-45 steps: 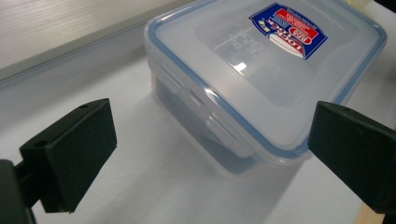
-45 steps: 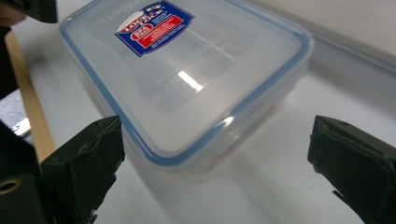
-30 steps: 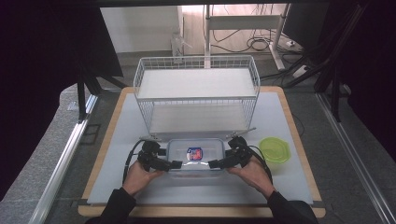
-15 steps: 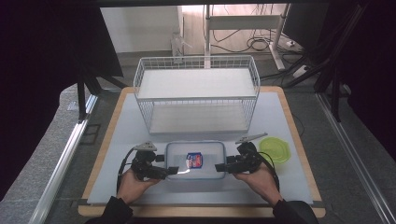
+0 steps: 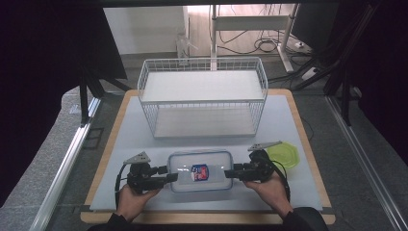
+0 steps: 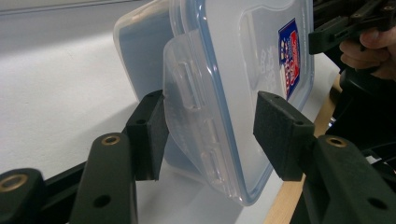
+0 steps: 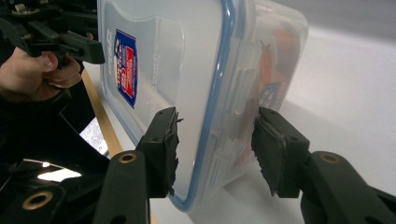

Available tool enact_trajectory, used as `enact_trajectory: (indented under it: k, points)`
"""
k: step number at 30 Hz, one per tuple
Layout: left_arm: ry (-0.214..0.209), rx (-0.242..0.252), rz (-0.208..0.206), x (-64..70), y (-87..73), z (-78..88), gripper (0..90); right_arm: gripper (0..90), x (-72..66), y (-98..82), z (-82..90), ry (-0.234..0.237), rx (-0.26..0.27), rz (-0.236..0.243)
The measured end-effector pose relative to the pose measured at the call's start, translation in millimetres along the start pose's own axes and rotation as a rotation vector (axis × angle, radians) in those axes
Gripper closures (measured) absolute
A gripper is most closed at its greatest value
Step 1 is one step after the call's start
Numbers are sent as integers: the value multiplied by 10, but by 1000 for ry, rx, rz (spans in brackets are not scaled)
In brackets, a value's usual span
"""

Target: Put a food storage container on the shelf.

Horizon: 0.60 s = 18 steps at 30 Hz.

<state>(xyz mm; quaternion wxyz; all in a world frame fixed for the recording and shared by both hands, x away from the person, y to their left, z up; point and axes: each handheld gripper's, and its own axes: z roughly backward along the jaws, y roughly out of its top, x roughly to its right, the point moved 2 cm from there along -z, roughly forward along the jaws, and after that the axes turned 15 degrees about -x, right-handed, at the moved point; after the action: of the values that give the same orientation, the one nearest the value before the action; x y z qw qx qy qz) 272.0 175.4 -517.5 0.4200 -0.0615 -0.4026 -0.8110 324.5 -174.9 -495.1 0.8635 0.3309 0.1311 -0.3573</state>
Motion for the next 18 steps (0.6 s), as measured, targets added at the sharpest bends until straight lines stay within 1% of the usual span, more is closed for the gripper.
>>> enact_trajectory:
  k: [3, 5, 6, 7, 10, 13, 18]
  points:
    - [3, -1, 9, 6, 11, 8, 466, 524, 12, -7, -1, 14, 15, -20]
    - [18, 1, 10, 9, 27, 23, 475, 526, -1, -8, -2, 3, 26, -13]
    - [32, 1, -7, 12, 36, 28, 483, 526, -16, -2, 1, -9, 33, 0]
    - [29, 2, -7, 9, 48, 35, 483, 526, -32, 5, 9, -21, 39, 8]
    - [18, 25, -7, 13, 93, 68, 489, 527, -36, 34, 50, -18, 66, 7]
    - [16, 41, -24, 34, 171, 122, 497, 526, -45, 67, 111, -17, 87, 14]
    - [20, 48, -53, 62, 277, 204, 508, 524, -86, 137, 232, -28, 124, 38]
